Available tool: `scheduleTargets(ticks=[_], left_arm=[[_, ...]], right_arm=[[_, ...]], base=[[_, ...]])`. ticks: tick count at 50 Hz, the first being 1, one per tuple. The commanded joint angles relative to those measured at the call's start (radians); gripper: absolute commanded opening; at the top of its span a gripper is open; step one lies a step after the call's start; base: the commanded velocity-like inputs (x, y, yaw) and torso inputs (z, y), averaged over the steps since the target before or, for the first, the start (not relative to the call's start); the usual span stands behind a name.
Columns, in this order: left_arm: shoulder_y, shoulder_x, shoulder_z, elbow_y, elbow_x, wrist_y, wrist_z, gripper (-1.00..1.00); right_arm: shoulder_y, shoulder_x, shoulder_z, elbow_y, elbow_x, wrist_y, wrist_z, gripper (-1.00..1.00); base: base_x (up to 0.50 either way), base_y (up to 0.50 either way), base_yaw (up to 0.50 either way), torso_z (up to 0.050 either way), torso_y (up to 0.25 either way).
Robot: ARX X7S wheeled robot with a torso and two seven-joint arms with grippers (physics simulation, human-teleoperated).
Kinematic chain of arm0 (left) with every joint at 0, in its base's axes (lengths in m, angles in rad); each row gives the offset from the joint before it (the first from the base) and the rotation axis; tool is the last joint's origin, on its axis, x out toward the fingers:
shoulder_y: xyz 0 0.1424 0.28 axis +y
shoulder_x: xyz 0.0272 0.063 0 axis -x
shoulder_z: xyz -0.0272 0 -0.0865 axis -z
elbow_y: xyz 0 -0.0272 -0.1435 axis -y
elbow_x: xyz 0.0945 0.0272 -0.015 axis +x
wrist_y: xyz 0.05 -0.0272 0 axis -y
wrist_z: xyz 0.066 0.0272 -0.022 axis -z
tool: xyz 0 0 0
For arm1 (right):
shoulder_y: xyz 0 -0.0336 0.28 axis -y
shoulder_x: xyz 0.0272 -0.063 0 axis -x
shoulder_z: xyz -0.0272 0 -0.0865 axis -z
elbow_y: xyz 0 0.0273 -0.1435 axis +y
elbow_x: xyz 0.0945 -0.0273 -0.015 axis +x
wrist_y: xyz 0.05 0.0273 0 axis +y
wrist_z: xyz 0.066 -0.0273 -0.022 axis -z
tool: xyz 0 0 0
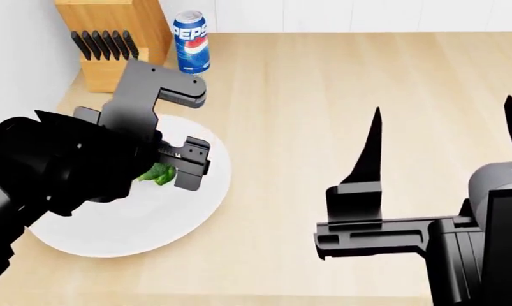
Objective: Pick the broccoli from the counter and place it in the microwave.
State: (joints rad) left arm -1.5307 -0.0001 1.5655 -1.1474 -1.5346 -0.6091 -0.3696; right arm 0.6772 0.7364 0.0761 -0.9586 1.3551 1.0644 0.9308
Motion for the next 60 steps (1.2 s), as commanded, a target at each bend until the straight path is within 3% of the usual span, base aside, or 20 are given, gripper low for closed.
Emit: scheduleTargets(ticks=[1,2,3,17,23,24,25,30,36,48,60], left_arm=[[0.021,0.0,-0.001,0.0,0.005,0.0,0.0,1.0],[0.022,0.0,-0.001,-0.001,0.006,0.001,0.001,1.0],[0.022,0.0,-0.001,-0.004,0.007,0.003,-0.001,-1.0],[0.023,0.0,-0.003,0.004,0.011,0.012,-0.002,-1.0],[-0.075,-0.001,-0.009,0.01,0.027,0.08,0.107,-1.0],[-0.092,-0.06,-0.032,0.111,0.008,0.082,0.064,-1.0],[-0.107,-0.169,-0.06,0.261,-0.017,0.085,-0.027,-1.0],[-0.148,-0.441,-0.163,0.771,-0.113,0.091,-0.233,-1.0],[-0.141,-0.663,-0.28,1.194,-0.216,0.16,-0.419,-1.0],[0.004,-0.887,-0.356,1.661,-0.105,0.358,-0.605,-1.0],[0.157,-0.986,-0.36,1.77,-0.049,0.491,-0.602,-1.0]], right_arm=[[-0.014,0.003,-0.001,-0.002,-0.003,-0.009,0.002,1.0],[-0.013,0.004,-0.002,-0.003,0.002,-0.009,0.004,1.0],[-0.011,0.005,-0.002,-0.004,0.007,-0.009,0.008,1.0],[-0.011,0.014,-0.006,-0.005,0.023,-0.014,0.021,1.0],[-0.037,0.018,0.003,-0.005,-0.002,-0.026,-0.001,1.0],[-0.042,0.016,0.002,-0.005,-0.011,-0.029,-0.006,1.0],[-0.039,0.009,-0.005,-0.004,-0.018,-0.028,-0.006,1.0],[-0.007,-0.016,-0.039,-0.003,-0.026,-0.023,0.003,1.0],[0.012,-0.036,-0.07,0.007,-0.048,-0.018,-0.001,1.0],[-0.003,-0.05,-0.103,0.033,-0.141,-0.043,-0.062,1.0],[-0.053,-0.084,-0.15,0.056,-0.254,-0.087,-0.105,1.0]], base=[[0.0,0.0,0.0,0.0,0.0],[0.0,0.0,0.0,0.0,0.0],[0.0,0.0,0.0,0.0,0.0],[0.0,0.0,0.0,0.0,0.0],[0.0,0.0,0.0,0.0,0.0],[0.0,0.0,0.0,0.0,0.0],[0.0,0.0,0.0,0.0,0.0],[0.0,0.0,0.0,0.0,0.0],[0.0,0.0,0.0,0.0,0.0],[0.0,0.0,0.0,0.0,0.0],[0.0,0.0,0.0,0.0,0.042]])
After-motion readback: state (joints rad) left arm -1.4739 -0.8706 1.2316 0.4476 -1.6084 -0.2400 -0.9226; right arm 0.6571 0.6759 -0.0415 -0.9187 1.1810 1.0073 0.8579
